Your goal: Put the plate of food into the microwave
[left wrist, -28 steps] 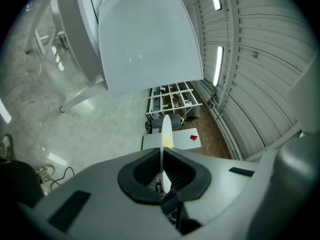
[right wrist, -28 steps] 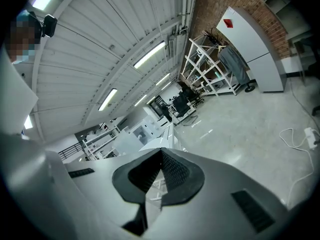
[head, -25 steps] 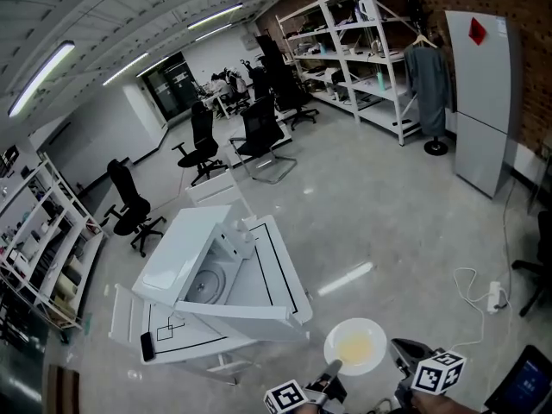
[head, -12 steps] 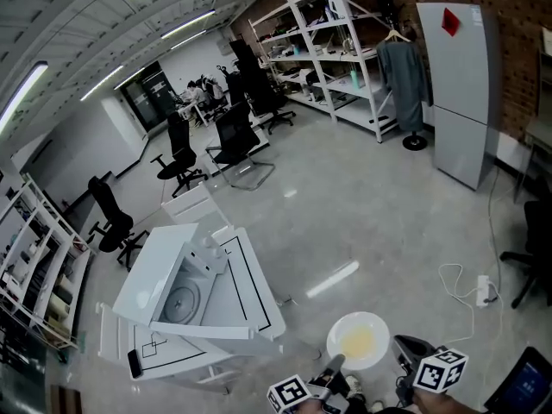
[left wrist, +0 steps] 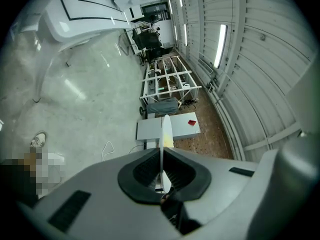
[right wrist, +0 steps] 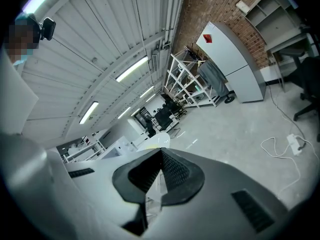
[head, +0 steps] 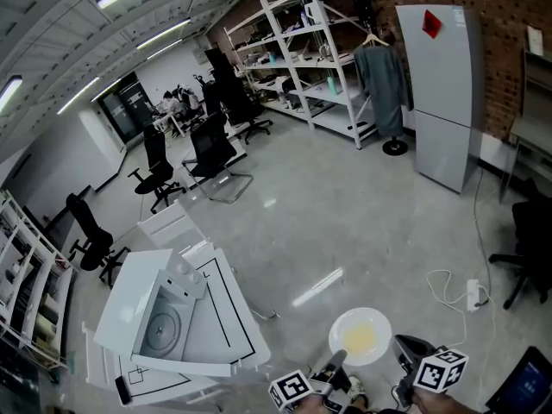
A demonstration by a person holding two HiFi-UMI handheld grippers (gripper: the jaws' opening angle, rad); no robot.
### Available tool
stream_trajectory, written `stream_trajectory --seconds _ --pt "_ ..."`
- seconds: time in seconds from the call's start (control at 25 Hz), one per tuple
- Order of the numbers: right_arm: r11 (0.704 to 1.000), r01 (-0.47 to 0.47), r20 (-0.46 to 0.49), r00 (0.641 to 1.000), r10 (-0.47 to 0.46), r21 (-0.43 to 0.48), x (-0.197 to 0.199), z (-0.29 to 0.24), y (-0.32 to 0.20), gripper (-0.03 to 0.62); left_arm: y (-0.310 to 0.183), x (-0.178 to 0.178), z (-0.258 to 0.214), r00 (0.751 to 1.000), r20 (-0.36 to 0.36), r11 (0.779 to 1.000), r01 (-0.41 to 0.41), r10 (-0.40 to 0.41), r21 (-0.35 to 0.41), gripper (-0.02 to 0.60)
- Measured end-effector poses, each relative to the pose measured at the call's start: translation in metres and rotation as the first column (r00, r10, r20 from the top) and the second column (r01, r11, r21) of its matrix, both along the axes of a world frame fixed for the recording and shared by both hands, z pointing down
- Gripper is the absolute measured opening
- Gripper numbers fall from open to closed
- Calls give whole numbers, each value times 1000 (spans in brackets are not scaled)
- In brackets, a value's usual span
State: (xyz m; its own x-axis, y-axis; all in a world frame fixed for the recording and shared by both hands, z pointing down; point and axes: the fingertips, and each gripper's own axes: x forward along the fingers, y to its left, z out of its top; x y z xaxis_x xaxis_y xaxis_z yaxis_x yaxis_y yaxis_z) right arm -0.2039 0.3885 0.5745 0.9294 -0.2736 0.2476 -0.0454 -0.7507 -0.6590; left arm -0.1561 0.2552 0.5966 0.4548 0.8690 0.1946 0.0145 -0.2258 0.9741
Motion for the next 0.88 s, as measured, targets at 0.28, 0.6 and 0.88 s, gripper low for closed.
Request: stream_trajectory --seconds 0.28,0.6,0.88 --pt "1000 -12 -8 1000 12 -13 51 -5 12 0 13 56 -3 1000 -14 1000 -11 11 -8 17" --pt "999 24 -10 1000 -25 -46 110 -15 9 0 10 112 -8 999 -23 999 32 -33 -31 17" --pt "996 75 -15 997 -75 -46 158 -19 -8 0 -9 142 -12 995 -33 996 88 -89 -24 17"
